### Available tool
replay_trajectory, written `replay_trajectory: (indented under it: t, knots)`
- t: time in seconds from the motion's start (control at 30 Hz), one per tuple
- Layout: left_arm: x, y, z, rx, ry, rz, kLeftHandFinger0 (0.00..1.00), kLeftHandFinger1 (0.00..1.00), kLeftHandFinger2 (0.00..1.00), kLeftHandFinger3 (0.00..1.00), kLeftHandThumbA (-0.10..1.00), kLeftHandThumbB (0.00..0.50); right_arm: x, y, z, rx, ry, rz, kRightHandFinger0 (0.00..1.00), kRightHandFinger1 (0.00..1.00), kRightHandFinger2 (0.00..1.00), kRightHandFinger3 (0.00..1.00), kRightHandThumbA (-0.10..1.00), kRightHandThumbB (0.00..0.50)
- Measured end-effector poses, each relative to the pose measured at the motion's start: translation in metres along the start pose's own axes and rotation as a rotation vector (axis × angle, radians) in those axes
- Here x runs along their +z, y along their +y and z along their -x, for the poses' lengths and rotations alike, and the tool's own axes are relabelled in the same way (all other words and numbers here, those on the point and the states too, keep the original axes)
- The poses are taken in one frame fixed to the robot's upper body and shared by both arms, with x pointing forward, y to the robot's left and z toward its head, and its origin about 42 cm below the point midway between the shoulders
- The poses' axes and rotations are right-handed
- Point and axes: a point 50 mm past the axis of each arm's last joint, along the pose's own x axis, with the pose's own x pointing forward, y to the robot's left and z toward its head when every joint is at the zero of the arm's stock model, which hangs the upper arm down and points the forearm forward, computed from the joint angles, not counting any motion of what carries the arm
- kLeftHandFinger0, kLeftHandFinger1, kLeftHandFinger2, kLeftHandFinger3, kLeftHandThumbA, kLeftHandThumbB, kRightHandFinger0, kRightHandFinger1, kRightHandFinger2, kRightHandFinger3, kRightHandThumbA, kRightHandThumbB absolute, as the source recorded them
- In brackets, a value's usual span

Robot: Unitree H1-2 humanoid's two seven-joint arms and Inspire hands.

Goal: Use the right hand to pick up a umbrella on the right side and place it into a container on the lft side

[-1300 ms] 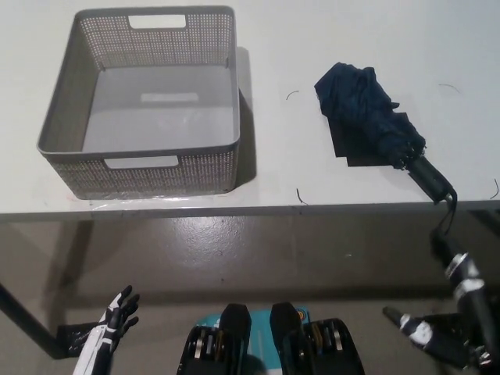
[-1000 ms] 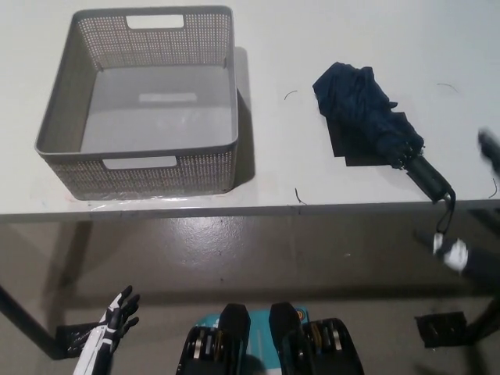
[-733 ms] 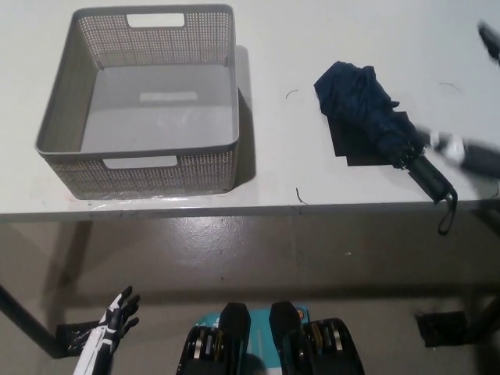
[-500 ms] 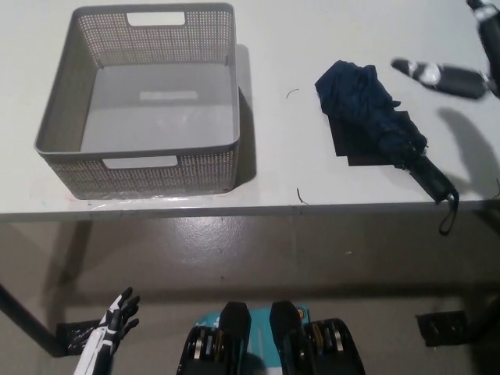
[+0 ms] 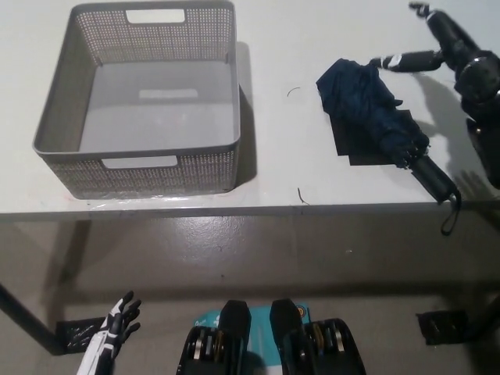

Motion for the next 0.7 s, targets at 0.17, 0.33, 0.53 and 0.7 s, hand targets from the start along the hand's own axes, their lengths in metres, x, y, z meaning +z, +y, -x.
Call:
replay_trajectory:
  t: [0.17, 0.33, 0.53, 0.7]
  knots:
    - [0.0, 0.0, 0.001, 0.0, -0.004, 0.001, 1.0, 1.0, 1.0, 1.0, 1.0, 0.202, -0.003, 0.013, -0.012, 0.06, 0.143, 0.042, 1.0, 1.0, 1.0, 1.0, 0.99, 0.471]
    - [0.002, -0.001, 0.0, -0.002, -0.016, 0.0, 1.0, 1.0, 1.0, 1.0, 1.0, 0.2, 0.006, 0.027, -0.015, 0.083, 0.176, 0.085, 1.0, 1.0, 1.0, 1.0, 0.99, 0.476]
    - [0.006, -0.001, 0.0, -0.007, -0.033, -0.002, 1.0, 1.0, 1.0, 1.0, 1.0, 0.209, 0.001, 0.058, -0.012, 0.125, 0.202, 0.147, 1.0, 1.0, 1.0, 1.0, 0.99, 0.5]
    - [0.012, -0.002, -0.005, -0.018, -0.059, 0.0, 1.0, 1.0, 1.0, 1.0, 1.0, 0.201, -0.015, 0.081, -0.008, 0.157, 0.23, 0.171, 1.0, 1.0, 1.0, 1.0, 0.96, 0.5]
